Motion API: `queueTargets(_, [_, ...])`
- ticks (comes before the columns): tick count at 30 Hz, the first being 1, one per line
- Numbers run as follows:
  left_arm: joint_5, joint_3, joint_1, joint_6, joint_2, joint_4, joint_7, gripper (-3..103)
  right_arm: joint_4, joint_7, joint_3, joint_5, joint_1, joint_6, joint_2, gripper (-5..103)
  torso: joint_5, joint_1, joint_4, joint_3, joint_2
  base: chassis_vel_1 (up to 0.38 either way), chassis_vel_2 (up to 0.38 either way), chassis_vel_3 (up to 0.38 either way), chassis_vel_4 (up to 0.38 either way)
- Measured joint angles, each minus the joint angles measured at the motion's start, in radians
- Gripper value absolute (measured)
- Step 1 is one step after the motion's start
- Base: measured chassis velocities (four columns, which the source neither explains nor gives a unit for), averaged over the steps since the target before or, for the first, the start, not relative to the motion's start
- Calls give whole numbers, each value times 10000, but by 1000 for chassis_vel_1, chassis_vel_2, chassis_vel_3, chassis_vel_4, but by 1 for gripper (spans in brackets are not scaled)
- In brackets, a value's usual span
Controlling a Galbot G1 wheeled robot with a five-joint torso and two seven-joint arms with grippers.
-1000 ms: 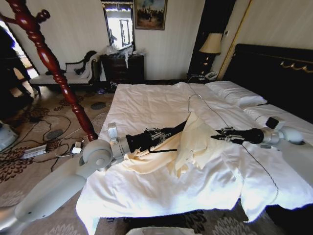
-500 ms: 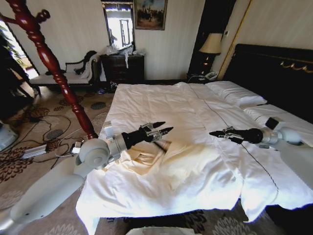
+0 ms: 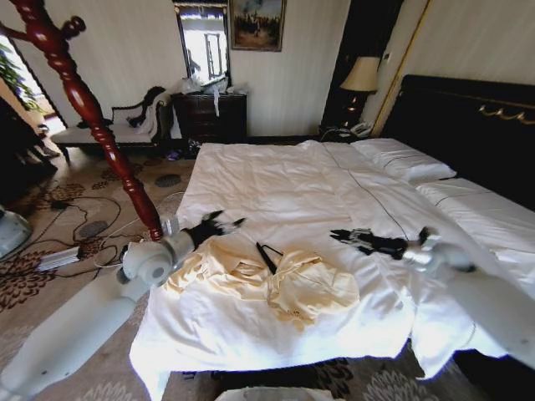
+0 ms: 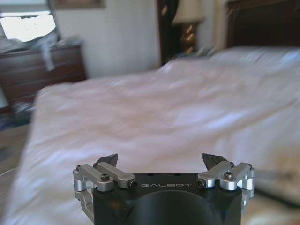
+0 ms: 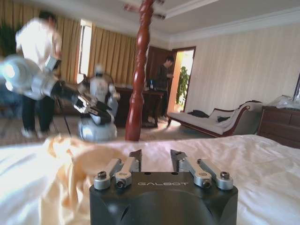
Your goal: Pick up the clothes from the bed and hang them on the clothes hanger.
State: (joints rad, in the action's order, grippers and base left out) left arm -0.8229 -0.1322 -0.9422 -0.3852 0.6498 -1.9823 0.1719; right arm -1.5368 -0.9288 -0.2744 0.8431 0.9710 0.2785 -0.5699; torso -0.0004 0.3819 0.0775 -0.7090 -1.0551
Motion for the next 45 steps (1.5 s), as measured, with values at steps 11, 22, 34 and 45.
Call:
queueTargets(11, [3362, -2073, -3291, 897, 845, 1204, 1372, 100, -1301, 2707, 57, -4458, 1265, 108, -962, 71, -1, -1, 4, 2, 0, 0, 0, 0, 0])
queueTargets(22, [3800, -3461, -4721, 1319, 1818, 1522, 1946, 100, -1075, 1558, 471, -6740, 1344, -657, -1115, 100, 5, -1, 4, 2, -1, 0, 0, 0, 0])
queueTargets(34, [3538, -3145, -4551, 1124, 1955, 1158, 2203, 100, -154, 1394, 360, -6924, 1104, -705, -1152, 95, 2, -1, 5, 2, -1, 0, 0, 0, 0])
queueTargets(45, [3480, -3003, -4557, 1057, 1973, 1011, 2324, 100, 263, 1254, 318, -7418, 1081, -550, -1589, 57, 3, -1, 4, 2, -1, 0, 0, 0, 0])
